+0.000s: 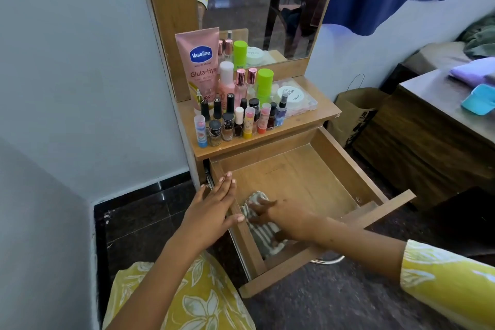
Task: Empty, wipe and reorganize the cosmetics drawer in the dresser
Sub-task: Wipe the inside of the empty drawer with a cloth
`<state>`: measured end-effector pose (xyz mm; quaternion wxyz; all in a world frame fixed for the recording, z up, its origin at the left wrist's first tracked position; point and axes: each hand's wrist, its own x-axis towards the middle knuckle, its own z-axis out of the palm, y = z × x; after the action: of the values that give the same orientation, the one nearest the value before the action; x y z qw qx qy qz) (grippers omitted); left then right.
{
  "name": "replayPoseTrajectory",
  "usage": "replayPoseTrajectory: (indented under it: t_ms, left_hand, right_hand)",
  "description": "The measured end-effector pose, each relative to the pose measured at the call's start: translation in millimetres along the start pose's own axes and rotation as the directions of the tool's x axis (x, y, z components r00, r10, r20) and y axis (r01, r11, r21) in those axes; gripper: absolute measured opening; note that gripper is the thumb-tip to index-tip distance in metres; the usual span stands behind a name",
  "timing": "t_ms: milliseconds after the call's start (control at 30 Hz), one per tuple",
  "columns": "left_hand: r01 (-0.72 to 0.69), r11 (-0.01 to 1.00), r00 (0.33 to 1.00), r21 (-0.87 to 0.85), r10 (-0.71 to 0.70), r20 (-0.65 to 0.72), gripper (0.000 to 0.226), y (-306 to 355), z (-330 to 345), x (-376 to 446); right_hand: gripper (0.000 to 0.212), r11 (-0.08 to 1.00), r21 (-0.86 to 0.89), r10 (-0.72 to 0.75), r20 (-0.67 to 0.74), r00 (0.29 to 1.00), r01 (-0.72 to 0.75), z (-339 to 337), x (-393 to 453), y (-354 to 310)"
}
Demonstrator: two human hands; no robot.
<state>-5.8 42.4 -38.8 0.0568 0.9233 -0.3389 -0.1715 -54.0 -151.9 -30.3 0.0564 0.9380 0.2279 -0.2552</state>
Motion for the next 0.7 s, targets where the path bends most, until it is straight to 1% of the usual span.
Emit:
replayPoseTrajectory:
  t_ms: [100,200,267,333,367,433,533,567,700]
  left_hand:
    - [0.005,1.000,1.000,0.008,-0.005,0.007,0.078,0,-3,-1]
    - [0.035,0.998,0.999,0.044,-0.035,0.018,0.079,2,-4,-2]
    - [0.039,0.997,0.999,0.066,-0.042,0.034,0.081,7,-5,-2]
    - [0.011,0.999,0.999,0.053,-0.014,0.050,0.082,19,-3,3]
    - [0.011,0.999,0.999,0.051,-0.014,0.047,0.082,19,-4,2]
    - [0.022,0.998,0.999,0.050,-0.024,0.037,0.083,17,-5,1]
    - [0.032,0.998,0.999,0.058,-0.033,0.025,0.084,11,-4,-3]
    - [0.031,0.998,0.999,0.060,-0.032,0.023,0.085,12,-3,-2]
    - [0.030,0.999,0.999,0.031,-0.031,0.034,0.085,14,-1,0]
  right_hand:
    - [0.043,0.978,0.083,0.186,0.052,0.981,-0.190,1,-18,30]
    - [0.049,0.942,0.112,0.310,0.081,0.947,-0.318,-3,-35,62]
    - [0.054,0.906,0.194,0.360,0.120,0.925,-0.377,-2,-41,69]
    - [0.060,0.830,0.333,0.399,0.207,0.893,-0.448,5,-47,62]
    - [0.065,0.791,0.371,0.419,0.252,0.872,-0.487,8,-42,53]
    - [0.077,0.720,0.393,0.476,0.320,0.819,-0.572,13,-24,32]
    - [0.086,0.585,0.501,0.497,0.400,0.770,-0.638,22,9,11]
    - [0.088,0.538,0.510,0.526,0.419,0.740,-0.671,28,16,11]
    - [0.098,0.421,0.461,0.641,0.458,0.616,-0.781,48,19,41]
